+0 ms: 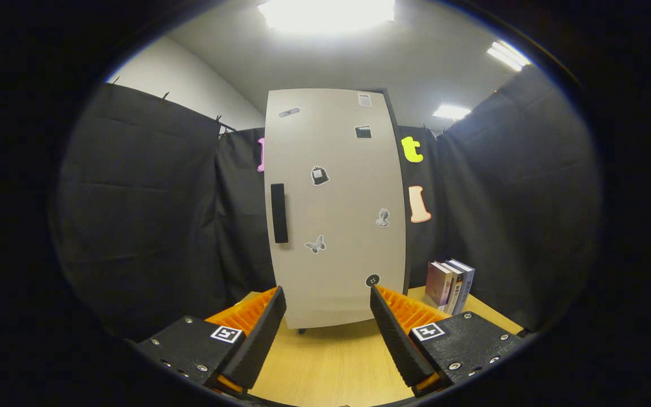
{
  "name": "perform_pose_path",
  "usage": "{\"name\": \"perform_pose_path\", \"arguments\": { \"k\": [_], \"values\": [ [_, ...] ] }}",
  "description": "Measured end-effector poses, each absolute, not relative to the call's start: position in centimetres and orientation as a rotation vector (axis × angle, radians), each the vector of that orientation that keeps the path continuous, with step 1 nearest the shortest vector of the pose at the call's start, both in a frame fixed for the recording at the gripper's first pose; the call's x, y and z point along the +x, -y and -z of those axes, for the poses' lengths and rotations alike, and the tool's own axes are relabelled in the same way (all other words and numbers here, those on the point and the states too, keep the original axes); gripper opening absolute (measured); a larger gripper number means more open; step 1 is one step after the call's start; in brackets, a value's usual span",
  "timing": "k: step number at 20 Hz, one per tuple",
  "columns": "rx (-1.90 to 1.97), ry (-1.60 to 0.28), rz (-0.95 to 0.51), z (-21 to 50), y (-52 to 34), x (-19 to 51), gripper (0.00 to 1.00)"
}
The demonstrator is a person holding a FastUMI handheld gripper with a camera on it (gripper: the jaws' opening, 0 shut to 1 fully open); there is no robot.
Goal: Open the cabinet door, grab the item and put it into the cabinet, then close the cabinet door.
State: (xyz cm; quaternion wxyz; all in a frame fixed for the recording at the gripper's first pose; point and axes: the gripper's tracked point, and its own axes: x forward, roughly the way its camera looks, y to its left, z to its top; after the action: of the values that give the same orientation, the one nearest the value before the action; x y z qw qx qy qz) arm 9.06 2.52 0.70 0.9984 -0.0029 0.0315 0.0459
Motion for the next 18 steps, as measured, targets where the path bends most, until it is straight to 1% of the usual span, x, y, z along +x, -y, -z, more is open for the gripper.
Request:
{"name": "perform_pose_path", "arguments": {
  "k": [18],
  "values": [
    [0.013, -0.078, -0.098, -0.41, -3.09, 9.73, 0.93]
  ]
}}
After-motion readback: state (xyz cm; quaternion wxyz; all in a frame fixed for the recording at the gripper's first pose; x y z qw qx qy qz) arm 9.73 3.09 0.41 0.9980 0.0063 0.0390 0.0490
